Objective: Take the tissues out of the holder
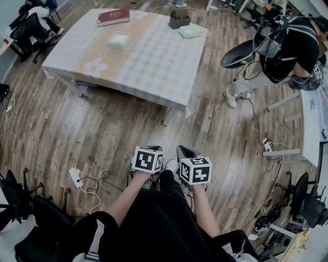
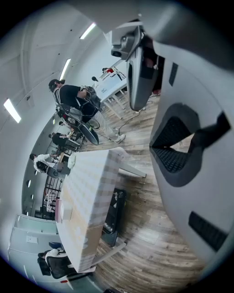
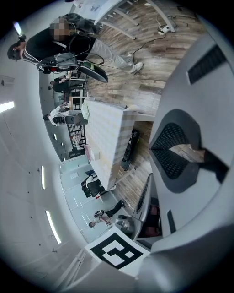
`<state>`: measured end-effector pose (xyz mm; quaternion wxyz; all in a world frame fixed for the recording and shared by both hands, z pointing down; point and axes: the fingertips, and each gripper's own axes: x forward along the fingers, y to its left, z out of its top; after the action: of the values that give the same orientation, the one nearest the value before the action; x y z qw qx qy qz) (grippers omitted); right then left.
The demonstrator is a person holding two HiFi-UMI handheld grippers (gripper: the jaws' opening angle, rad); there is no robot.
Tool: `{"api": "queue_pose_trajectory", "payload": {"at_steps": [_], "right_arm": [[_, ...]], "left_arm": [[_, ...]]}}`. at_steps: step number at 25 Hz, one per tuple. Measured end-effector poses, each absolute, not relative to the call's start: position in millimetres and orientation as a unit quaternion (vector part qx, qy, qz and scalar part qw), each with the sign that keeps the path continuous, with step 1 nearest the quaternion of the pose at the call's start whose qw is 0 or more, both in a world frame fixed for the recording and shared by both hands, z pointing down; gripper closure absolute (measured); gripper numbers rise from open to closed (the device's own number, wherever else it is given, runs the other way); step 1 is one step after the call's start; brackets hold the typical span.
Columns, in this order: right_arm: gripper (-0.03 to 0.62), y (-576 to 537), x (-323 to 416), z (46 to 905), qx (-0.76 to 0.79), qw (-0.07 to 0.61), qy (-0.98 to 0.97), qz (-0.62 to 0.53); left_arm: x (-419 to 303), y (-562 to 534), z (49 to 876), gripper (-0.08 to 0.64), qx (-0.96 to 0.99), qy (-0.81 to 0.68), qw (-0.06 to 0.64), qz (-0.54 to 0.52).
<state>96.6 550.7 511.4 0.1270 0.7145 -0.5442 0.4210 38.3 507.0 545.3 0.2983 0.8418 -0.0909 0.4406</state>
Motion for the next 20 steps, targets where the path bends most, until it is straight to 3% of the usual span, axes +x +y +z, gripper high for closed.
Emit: {"api": "queue_pose_trajectory", "payload": {"at_steps": [20], "right_arm": [[0.577,657.6,100.1,521.4,0.7,0.099,-0.598,0.378]], "left_arm": [[54.7,621.8,552.2,0.56,0.852,-0.122,0.291,0.418]]}}
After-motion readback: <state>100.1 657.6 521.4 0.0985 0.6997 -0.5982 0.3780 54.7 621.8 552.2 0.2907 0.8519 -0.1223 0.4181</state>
